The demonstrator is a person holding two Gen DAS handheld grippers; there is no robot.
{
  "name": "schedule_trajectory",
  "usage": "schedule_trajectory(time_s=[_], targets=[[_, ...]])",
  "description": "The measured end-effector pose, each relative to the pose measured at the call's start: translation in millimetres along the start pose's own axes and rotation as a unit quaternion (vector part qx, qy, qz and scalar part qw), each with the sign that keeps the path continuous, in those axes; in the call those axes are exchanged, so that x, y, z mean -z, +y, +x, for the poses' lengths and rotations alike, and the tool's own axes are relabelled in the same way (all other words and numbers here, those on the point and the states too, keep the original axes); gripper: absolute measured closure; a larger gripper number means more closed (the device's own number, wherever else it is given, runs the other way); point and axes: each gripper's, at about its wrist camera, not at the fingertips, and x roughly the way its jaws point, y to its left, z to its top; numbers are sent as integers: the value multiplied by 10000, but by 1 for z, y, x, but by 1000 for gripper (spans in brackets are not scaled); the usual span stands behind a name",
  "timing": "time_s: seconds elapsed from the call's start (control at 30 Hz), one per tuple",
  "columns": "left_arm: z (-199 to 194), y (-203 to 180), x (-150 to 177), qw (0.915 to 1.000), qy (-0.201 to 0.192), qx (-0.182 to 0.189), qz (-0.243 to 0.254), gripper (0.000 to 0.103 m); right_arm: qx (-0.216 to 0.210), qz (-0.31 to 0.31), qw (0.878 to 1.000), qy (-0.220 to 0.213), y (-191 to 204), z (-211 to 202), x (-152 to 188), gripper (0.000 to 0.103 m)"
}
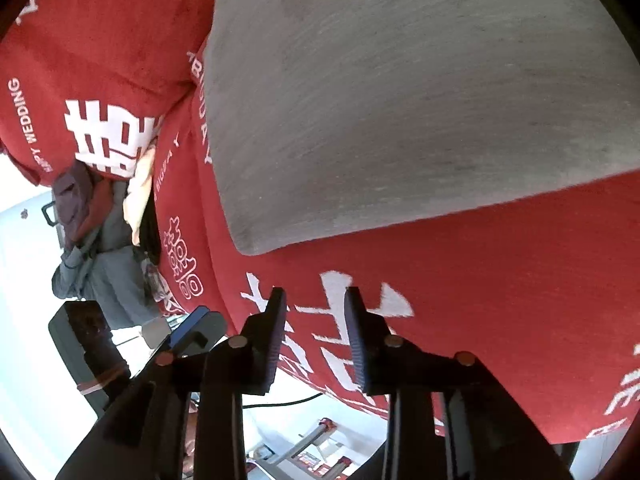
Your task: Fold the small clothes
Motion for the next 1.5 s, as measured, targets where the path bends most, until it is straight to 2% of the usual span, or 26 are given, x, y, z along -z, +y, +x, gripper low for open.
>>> schedule_trajectory(time_s=[0.37, 0.53, 0.67, 0.77, 0.87, 1.0, 1.17, 1.37, 1.5], targets=[[10, -27, -2, 9998, 125, -122, 78, 3, 391, -315, 9984, -274, -15, -40, 0, 70], [18, -44, -3, 9996, 165, -191, 107, 3, 492, -303, 9975, -410, -29, -61, -6, 64], [24, -56, -2, 9994, 244, -225, 132, 3, 557, -242, 9966, -550, -45, -80, -10, 63], [29, -64, -2, 9993, 295, -221, 106, 3, 611, -75, 9952, -763, -63, -100, -11, 62], [35, -71, -4, 9992, 358, -189, 16, 3, 764, 230, 9909, -1081, -88, -126, -14, 57], [40, -75, -3, 9991, 378, -97, -149, 3, 925, 733, 9808, -1550, -123, -161, -14, 57], [45, -75, 0, 9986, 429, -96, -282, 3, 673, 1370, 9657, -2103, -160, -188, -17, 57], [55, -87, 1, 9980, 521, -170, -303, 3, 15, 1952, 9483, -2504, -185, -196, -27, 57], [62, -98, 1, 9974, 588, -197, -353, 3, -267, 2223, 9401, -2570, -192, -197, -32, 58]])
